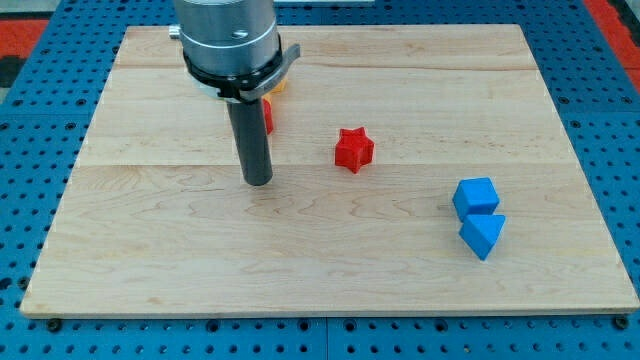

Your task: Place the red star to the bottom of the red circle

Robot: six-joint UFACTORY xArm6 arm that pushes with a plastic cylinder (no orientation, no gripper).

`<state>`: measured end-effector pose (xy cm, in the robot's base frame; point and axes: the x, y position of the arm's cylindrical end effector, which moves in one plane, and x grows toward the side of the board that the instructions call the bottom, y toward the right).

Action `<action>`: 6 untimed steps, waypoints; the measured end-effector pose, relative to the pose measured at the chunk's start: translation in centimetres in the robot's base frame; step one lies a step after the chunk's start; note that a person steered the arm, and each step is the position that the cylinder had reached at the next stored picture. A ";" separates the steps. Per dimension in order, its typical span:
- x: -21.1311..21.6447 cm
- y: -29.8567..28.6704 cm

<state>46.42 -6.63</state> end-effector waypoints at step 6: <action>-3.1 14.5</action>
